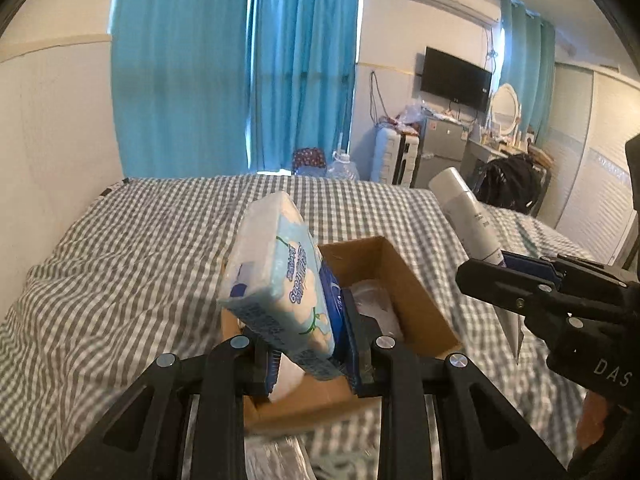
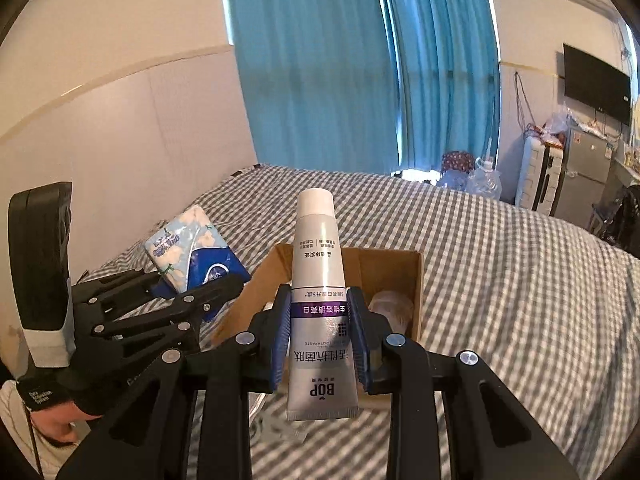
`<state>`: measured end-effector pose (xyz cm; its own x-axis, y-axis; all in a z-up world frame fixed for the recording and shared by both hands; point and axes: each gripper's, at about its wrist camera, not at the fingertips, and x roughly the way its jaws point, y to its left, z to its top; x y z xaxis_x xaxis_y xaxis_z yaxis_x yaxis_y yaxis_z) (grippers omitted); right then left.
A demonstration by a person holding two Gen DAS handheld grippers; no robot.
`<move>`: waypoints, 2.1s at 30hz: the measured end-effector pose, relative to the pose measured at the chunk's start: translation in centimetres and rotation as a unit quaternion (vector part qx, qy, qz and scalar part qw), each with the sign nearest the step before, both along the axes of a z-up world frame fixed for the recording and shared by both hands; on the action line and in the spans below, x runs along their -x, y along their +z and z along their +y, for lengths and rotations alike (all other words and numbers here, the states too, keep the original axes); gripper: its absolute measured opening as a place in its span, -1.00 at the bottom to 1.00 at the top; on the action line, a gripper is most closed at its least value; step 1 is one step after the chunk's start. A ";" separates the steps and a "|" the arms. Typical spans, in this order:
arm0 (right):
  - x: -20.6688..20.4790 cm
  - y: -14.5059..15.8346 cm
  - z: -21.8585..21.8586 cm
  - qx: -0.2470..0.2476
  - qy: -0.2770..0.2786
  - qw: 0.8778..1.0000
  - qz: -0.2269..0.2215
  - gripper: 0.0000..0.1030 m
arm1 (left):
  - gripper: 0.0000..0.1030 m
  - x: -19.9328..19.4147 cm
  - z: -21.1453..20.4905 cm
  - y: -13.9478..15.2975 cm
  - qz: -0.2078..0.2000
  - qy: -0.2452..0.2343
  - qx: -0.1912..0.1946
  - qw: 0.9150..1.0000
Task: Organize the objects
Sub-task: 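Carry tissue pack and toothpaste tube into the box and release both, then grasp the foil blister pack with the left gripper while the right grasps the grey hanger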
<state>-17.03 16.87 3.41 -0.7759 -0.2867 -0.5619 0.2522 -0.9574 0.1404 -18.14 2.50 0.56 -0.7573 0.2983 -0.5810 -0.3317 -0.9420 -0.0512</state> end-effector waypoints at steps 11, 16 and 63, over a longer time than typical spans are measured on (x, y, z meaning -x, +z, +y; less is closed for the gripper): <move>8.6 -7.8 0.5 0.002 -0.009 0.998 -0.056 -0.48 | -0.50 7.4 0.6 -7.5 -0.067 0.009 -0.007 0.998; 9.9 -10.2 0.5 -0.010 -0.014 0.997 -0.073 -0.48 | -0.50 7.8 0.8 -9.0 -0.076 0.002 0.002 0.997; -6.7 -5.4 4.1 -0.055 -0.126 0.991 0.007 1.00 | 1.00 -9.0 -1.8 -4.1 0.008 0.086 0.038 0.996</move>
